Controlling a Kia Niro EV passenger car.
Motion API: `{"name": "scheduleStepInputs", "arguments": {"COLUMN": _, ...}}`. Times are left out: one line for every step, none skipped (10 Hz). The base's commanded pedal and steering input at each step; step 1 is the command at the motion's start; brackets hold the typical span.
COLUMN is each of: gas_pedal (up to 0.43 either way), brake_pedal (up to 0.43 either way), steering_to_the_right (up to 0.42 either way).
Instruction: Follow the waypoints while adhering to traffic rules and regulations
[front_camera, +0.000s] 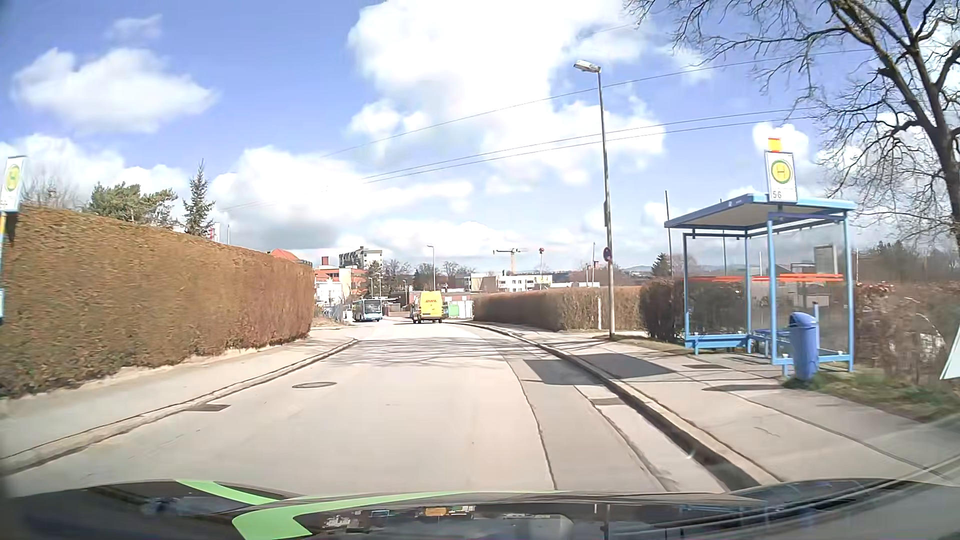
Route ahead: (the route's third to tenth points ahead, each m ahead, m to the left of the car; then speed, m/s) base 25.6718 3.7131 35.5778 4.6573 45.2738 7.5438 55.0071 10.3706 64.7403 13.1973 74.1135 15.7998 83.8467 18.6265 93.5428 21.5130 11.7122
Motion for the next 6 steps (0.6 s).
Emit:
{"name": "scheduleStepInputs", "arguments": {"gas_pedal": 0.059, "brake_pedal": 0.000, "steering_to_the_right": -0.014}}
{"name": "scheduleStepInputs", "arguments": {"gas_pedal": 0.059, "brake_pedal": 0.000, "steering_to_the_right": -0.016}}
{"name": "scheduleStepInputs", "arguments": {"gas_pedal": 0.047, "brake_pedal": 0.000, "steering_to_the_right": -0.017}}
{"name": "scheduleStepInputs", "arguments": {"gas_pedal": 0.047, "brake_pedal": 0.000, "steering_to_the_right": -0.018}}
{"name": "scheduleStepInputs", "arguments": {"gas_pedal": 0.047, "brake_pedal": 0.000, "steering_to_the_right": -0.018}}
{"name": "scheduleStepInputs", "arguments": {"gas_pedal": 0.047, "brake_pedal": 0.000, "steering_to_the_right": -0.019}}
